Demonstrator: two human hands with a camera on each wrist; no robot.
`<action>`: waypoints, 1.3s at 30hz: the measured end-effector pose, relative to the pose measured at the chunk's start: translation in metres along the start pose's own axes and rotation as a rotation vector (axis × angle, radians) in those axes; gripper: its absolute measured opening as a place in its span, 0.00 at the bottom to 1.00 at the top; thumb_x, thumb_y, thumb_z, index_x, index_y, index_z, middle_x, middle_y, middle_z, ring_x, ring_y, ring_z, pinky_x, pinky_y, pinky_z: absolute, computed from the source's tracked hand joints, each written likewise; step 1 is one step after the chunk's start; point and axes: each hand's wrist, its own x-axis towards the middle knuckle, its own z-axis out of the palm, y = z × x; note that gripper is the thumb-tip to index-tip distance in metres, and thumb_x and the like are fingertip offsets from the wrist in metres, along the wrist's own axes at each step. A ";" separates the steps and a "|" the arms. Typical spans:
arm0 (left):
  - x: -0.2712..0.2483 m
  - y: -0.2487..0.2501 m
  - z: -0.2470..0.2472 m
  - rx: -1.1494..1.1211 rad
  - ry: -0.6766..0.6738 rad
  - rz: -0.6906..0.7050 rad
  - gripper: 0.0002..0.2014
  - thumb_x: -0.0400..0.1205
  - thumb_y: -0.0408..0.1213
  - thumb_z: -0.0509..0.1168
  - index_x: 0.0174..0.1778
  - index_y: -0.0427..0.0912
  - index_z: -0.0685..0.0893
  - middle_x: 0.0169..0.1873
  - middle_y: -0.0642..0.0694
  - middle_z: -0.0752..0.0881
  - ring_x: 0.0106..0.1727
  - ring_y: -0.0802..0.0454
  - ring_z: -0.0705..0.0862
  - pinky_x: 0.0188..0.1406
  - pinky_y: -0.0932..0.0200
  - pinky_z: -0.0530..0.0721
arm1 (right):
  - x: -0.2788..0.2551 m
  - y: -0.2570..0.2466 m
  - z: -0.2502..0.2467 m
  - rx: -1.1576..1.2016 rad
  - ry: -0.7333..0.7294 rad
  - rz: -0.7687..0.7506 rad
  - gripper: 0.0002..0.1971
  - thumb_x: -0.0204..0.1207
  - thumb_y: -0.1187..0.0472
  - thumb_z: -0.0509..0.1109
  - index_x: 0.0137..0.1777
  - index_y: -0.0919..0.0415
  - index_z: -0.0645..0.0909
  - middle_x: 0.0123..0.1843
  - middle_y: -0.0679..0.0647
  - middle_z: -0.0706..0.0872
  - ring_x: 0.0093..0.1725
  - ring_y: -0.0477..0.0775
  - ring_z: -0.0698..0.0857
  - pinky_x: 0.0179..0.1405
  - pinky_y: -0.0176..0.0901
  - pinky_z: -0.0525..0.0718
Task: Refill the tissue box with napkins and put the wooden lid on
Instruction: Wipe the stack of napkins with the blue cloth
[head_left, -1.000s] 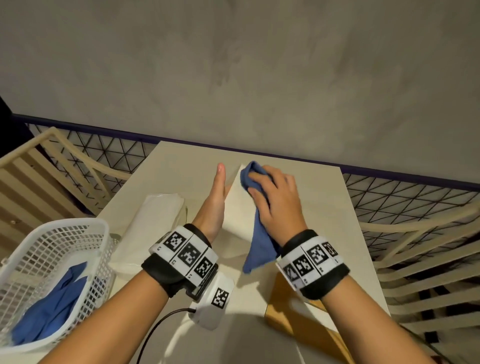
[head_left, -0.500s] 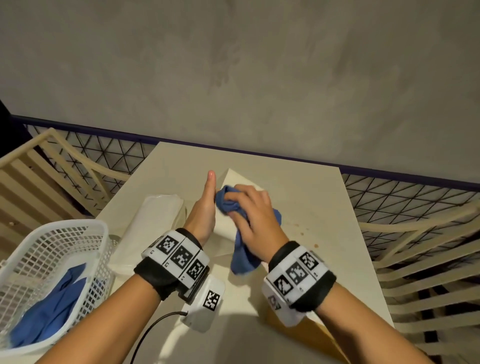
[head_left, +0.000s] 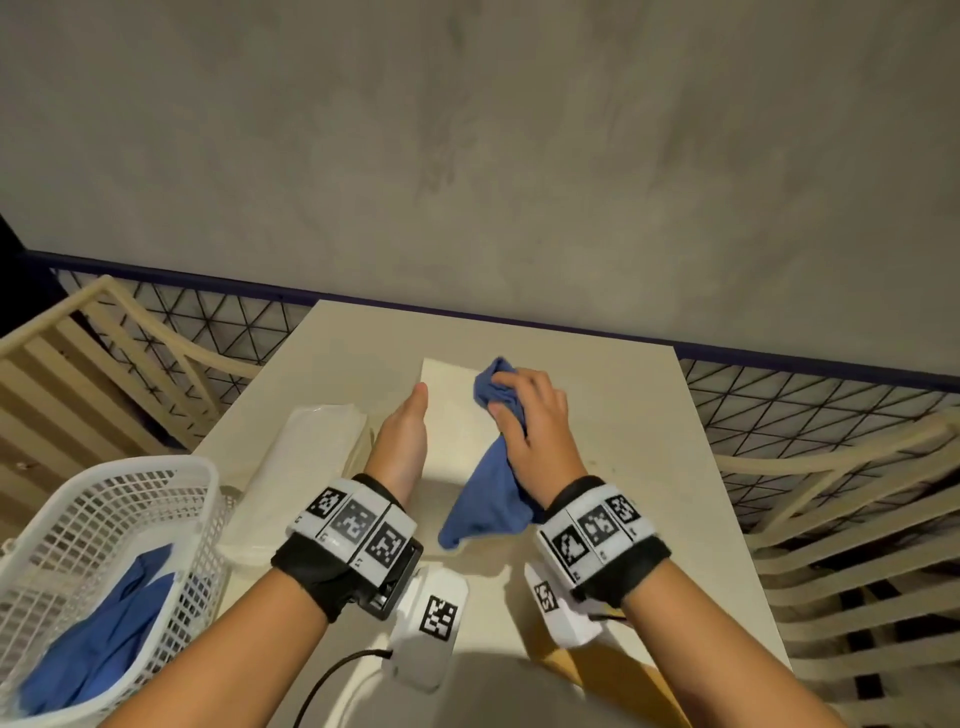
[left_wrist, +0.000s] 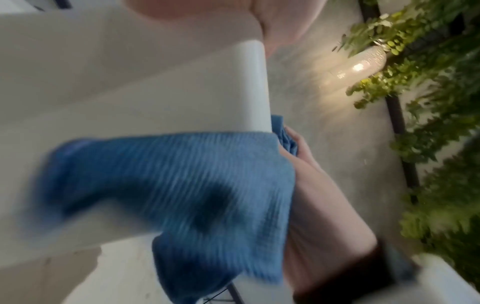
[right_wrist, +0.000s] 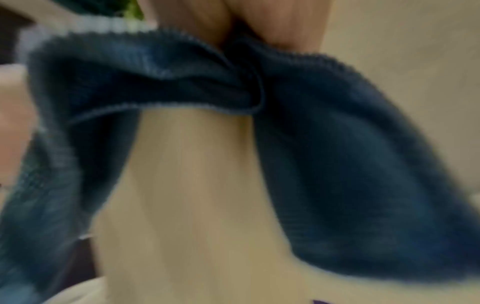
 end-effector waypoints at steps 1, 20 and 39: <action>0.002 0.002 -0.001 0.006 0.013 -0.003 0.26 0.87 0.45 0.47 0.78 0.35 0.62 0.79 0.40 0.65 0.81 0.47 0.61 0.78 0.56 0.57 | -0.007 -0.003 0.001 0.008 -0.019 -0.019 0.14 0.82 0.66 0.59 0.65 0.62 0.76 0.67 0.60 0.74 0.60 0.57 0.68 0.59 0.34 0.62; 0.002 -0.002 0.004 0.168 -0.078 0.100 0.24 0.87 0.46 0.45 0.78 0.39 0.65 0.76 0.43 0.70 0.78 0.49 0.65 0.73 0.60 0.62 | -0.002 0.004 0.003 0.029 0.055 0.078 0.15 0.83 0.67 0.57 0.68 0.65 0.71 0.71 0.61 0.70 0.67 0.61 0.66 0.58 0.25 0.56; 0.030 -0.002 -0.009 -0.487 -0.314 -0.274 0.38 0.76 0.70 0.44 0.55 0.40 0.82 0.44 0.36 0.85 0.43 0.41 0.82 0.49 0.53 0.78 | -0.017 -0.005 0.014 -0.115 0.184 -0.159 0.14 0.76 0.63 0.57 0.61 0.56 0.73 0.63 0.63 0.81 0.54 0.47 0.63 0.59 0.23 0.58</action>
